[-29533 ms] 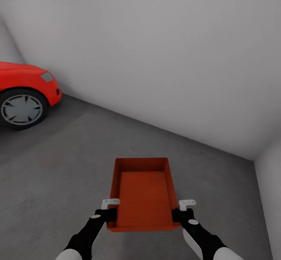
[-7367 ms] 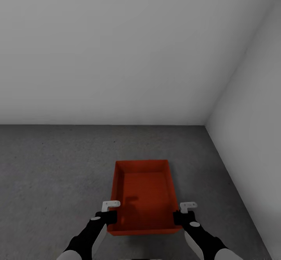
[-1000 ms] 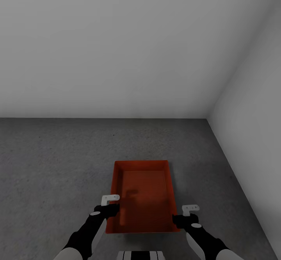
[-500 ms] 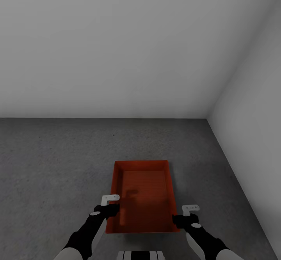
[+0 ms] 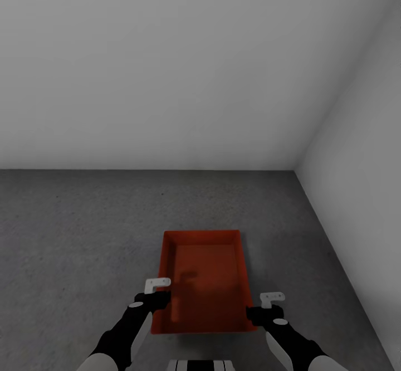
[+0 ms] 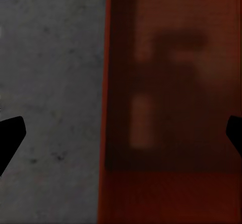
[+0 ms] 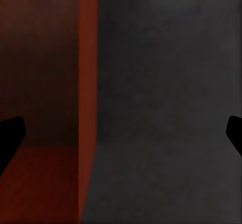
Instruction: Move the two storage containers from the living room to the garage. In the garage, place one container on the floor and stack the other container on top of it (either order is fine).
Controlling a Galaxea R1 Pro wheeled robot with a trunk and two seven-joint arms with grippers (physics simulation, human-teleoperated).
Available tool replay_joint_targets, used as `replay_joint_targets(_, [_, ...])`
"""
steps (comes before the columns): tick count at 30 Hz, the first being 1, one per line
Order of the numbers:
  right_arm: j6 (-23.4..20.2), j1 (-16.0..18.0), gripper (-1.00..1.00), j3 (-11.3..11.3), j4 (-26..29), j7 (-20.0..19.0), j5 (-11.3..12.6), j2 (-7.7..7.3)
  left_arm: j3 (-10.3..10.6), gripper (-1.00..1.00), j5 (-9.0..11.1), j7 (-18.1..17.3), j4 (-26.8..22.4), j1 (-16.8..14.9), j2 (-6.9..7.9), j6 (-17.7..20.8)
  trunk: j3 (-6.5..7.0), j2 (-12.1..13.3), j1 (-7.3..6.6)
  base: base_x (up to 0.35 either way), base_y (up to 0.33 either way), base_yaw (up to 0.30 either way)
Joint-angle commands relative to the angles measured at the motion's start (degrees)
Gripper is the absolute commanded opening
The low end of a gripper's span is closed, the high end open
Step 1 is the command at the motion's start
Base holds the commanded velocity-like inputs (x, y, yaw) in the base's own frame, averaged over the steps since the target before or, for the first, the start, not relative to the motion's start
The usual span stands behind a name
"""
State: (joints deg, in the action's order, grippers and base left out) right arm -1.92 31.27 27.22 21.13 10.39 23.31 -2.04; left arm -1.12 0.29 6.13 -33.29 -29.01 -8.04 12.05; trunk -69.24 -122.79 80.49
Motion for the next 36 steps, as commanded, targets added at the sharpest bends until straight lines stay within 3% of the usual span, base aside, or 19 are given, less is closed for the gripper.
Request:
replay_joint_targets(1, [-0.20, 0.02, 1.00, 0.48, 0.13, 0.41, 0.42, -0.07, -0.11, 1.00, 0.05, 0.11, -0.11, 0.00, -0.04, 0.32, 0.15, 0.40, -0.23, 0.000, 0.000, 0.000])
replay_joint_targets(36, [-0.27, 0.02, 1.00, 0.46, 0.13, 0.42, 0.51, -0.07, -0.11, 1.00, 0.06, 0.10, -0.11, 0.00, -0.04, 0.21, 6.43, 14.44, -7.92, 0.000, 0.000, 0.000])
